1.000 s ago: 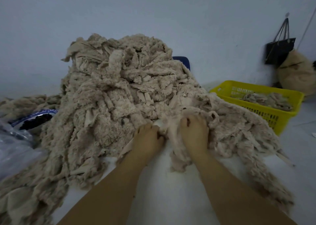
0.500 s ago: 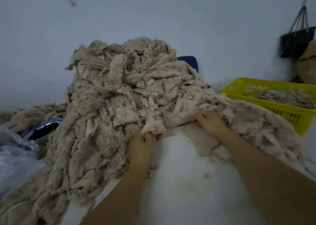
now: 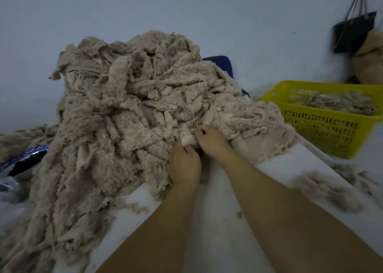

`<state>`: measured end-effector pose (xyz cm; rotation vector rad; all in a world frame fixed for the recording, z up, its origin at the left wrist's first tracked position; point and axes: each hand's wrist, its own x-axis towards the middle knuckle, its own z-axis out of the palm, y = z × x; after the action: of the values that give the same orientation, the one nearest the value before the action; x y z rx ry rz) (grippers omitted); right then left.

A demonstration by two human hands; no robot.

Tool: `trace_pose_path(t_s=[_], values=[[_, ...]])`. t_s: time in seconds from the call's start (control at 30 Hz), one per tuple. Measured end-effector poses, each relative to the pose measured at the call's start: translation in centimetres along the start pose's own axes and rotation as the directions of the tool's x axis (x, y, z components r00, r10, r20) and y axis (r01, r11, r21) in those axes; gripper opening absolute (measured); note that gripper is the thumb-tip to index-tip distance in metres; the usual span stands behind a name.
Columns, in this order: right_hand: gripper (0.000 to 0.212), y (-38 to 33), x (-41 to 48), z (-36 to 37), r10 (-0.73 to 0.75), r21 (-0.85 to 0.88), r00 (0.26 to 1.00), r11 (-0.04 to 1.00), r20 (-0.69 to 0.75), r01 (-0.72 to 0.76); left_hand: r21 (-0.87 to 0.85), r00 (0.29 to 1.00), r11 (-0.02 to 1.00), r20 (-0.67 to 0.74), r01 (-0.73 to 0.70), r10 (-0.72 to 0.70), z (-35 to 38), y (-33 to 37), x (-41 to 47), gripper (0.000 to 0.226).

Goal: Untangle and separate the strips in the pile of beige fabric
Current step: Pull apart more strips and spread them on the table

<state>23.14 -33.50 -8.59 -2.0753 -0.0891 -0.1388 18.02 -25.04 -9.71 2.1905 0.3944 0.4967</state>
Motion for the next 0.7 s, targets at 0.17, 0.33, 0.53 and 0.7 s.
trace_pose_path(t_s=[0.17,0.33,0.53,0.7], values=[[0.037,2.3,2.8,-4.1,0.084,-0.091,0.971,0.990,-0.226,-0.107,-0.003,1.000,1.000,0.006,-0.004,0.004,0.0,-0.2,0.2,0.030],[0.054,1.9,2.2,-4.4,0.119,-0.102,0.834,0.973,-0.539,-0.205,0.006,1.000,1.000,0.024,0.010,-0.010,0.0,-0.2,0.1,0.032],[0.036,-1.4,-3.3,1.9,0.101,0.184,0.909,0.983,-0.404,-0.027,-0.276,1.000,0.961,0.005,0.021,-0.021,-1.1,0.2,-1.0,0.032],[0.029,-3.2,-7.5,4.2,0.046,0.103,0.995,0.994,-0.084,-0.037,-0.511,0.976,0.833,0.160,0.212,-0.151,-3.8,-1.2,-2.3,0.022]])
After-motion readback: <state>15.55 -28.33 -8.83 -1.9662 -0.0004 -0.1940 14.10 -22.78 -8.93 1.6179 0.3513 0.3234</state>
